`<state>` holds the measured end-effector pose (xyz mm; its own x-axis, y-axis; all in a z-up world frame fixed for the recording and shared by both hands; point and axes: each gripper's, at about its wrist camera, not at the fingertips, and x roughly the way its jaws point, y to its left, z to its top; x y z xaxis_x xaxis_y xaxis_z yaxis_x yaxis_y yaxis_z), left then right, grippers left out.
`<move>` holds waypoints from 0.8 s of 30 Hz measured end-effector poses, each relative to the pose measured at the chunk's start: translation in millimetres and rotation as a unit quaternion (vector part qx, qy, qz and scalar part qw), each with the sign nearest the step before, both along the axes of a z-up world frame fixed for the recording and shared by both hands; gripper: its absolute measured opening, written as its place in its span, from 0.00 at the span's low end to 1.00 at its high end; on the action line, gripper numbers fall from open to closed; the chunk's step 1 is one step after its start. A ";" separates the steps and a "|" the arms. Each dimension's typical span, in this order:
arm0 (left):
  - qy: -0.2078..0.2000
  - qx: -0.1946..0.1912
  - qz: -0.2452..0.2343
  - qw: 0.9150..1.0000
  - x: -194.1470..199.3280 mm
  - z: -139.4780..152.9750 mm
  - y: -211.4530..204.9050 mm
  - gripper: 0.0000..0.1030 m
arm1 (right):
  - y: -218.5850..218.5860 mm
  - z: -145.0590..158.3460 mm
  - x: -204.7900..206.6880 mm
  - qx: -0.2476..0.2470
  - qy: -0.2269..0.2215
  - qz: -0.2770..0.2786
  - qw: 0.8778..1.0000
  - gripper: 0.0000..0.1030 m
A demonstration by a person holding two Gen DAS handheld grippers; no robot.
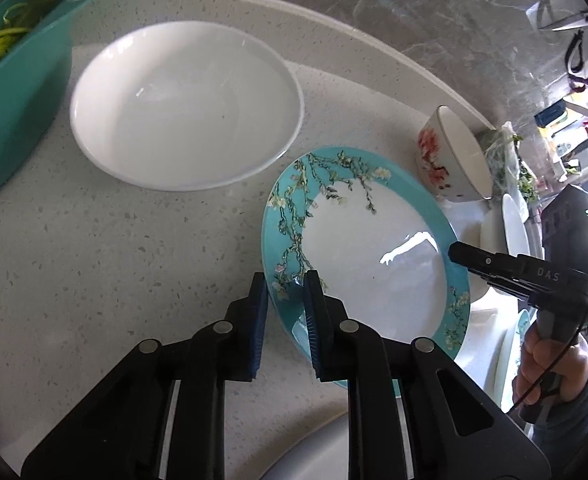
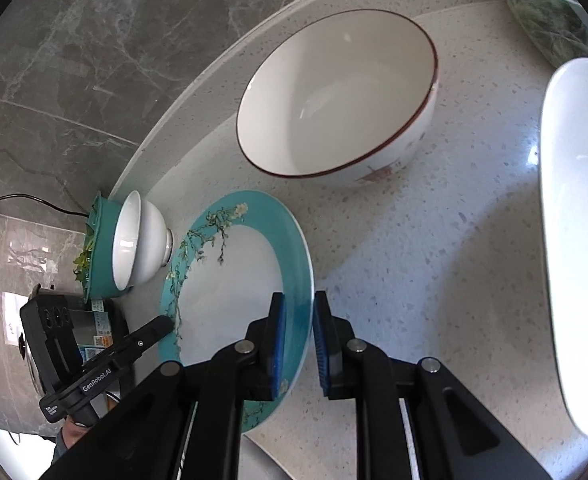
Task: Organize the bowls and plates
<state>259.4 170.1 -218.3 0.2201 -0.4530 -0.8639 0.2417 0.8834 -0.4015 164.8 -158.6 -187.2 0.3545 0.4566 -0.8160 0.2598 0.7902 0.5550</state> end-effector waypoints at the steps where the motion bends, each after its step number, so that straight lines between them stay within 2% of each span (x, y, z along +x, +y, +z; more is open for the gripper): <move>1: -0.003 -0.001 0.000 1.000 -2.0 2.9 1.0 0.15 | 0.9 2.9 -1.7 -0.003 -0.003 0.003 1.000 0.17; 12: -0.019 -0.009 -0.004 1.000 -47.8 32.4 22.7 0.15 | 16.3 39.0 -29.8 -0.026 -0.043 0.025 0.998 0.17; 19: -0.029 -0.003 -0.007 1.000 -106.7 52.5 51.7 0.15 | 40.4 57.5 -66.8 -0.027 -0.054 0.051 0.997 0.17; 24: -0.009 0.009 -0.014 1.000 -156.5 45.6 68.5 0.16 | 52.2 51.6 -96.1 -0.028 -0.043 0.064 0.997 0.17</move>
